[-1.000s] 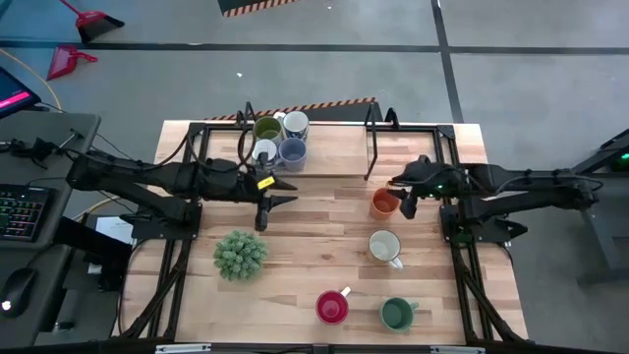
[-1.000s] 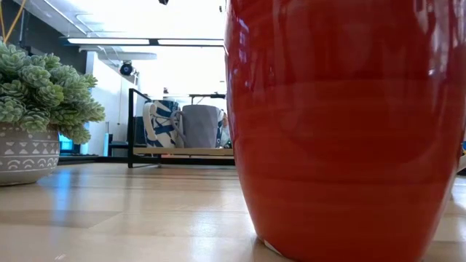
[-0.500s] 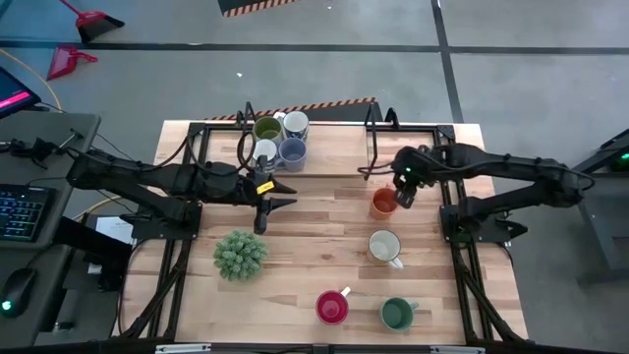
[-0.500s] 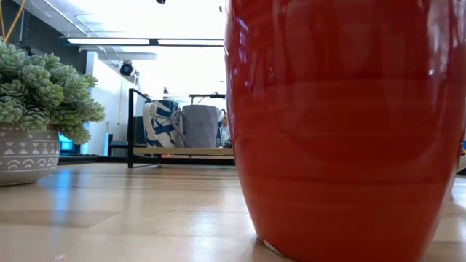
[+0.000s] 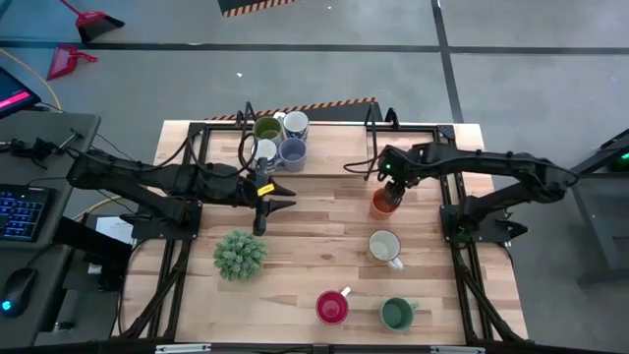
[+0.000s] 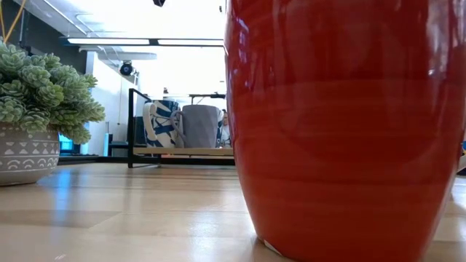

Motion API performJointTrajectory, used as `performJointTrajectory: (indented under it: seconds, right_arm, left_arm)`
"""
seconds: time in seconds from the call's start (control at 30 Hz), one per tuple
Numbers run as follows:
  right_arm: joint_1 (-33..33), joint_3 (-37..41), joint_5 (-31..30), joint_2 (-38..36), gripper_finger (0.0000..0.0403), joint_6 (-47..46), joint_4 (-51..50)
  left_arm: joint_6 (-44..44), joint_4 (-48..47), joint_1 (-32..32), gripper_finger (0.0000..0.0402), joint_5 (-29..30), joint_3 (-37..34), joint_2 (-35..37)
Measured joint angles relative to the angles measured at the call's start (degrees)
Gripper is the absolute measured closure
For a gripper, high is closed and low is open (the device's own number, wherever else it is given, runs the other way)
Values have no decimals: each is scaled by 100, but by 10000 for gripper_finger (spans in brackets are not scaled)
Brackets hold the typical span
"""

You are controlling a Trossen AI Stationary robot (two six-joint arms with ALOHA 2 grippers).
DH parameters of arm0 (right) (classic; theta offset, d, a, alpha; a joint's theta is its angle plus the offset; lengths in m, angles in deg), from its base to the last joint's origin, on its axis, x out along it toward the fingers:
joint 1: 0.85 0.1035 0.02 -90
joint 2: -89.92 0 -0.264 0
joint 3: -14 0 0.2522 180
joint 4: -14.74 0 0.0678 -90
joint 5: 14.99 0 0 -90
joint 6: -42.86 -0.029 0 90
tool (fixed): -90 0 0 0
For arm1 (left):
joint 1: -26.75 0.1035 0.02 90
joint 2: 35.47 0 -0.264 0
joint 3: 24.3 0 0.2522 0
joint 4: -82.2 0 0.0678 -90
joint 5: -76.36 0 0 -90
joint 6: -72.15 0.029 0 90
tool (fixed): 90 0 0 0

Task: Place coffee mugs
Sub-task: Put the orange mug on the shelf

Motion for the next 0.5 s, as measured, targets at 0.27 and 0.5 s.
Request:
performJointTrajectory:
  seconds: [0.27, 0.5]
  right_arm:
    - [2, 0, -60, 520, 224, 126, 160]
    - [2, -1, 2, 1013, 224, 261, 447]
  left_arm:
    - [-5, -28, -118, 316, -3, 0, 0]
    - [-3, -55, -203, 316, -2, 0, 0]
